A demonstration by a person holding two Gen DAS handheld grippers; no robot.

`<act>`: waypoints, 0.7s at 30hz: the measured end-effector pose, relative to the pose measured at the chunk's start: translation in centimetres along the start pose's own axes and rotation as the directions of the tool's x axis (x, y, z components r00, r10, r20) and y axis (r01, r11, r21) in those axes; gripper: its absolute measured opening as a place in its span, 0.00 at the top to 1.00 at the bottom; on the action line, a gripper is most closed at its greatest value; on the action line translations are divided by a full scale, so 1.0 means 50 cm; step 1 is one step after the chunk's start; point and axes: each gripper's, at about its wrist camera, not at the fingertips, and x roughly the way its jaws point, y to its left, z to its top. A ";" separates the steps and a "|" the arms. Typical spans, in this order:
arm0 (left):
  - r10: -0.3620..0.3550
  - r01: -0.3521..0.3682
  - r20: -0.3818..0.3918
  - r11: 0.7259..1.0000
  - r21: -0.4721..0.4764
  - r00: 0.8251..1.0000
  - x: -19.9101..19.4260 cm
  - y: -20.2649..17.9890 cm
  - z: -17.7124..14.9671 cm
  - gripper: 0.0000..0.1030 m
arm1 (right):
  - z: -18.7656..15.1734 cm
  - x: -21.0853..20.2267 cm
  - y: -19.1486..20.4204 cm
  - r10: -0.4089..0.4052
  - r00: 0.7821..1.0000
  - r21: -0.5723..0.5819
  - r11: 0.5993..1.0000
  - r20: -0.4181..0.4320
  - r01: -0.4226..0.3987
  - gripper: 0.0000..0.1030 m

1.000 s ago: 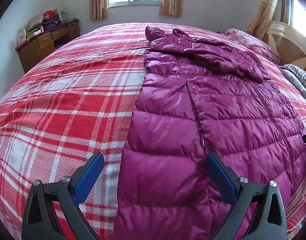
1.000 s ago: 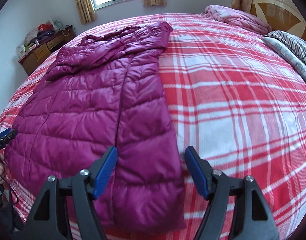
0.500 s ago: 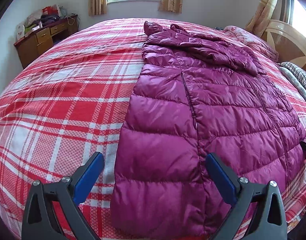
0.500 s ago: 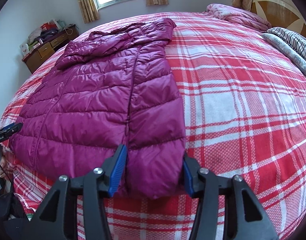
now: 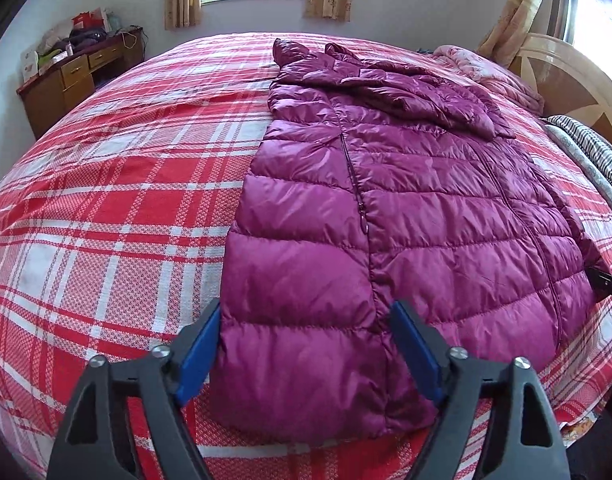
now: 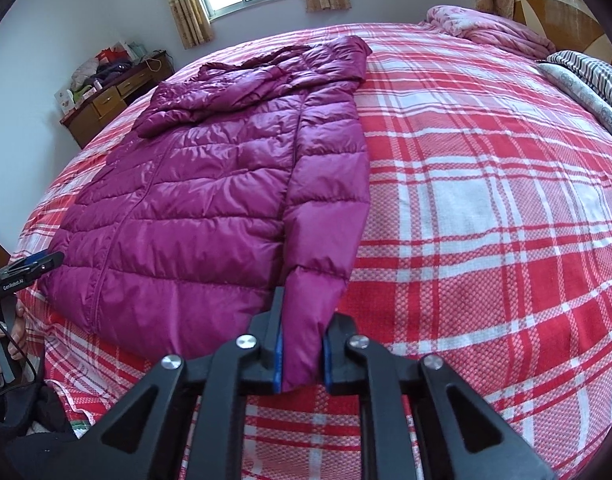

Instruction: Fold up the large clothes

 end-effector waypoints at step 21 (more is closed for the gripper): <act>-0.283 0.291 0.117 0.954 -0.063 0.952 -0.159 0.047 0.039 0.92 | 0.032 -0.142 0.004 0.175 0.976 0.031 0.983 0.127 -0.181 0.90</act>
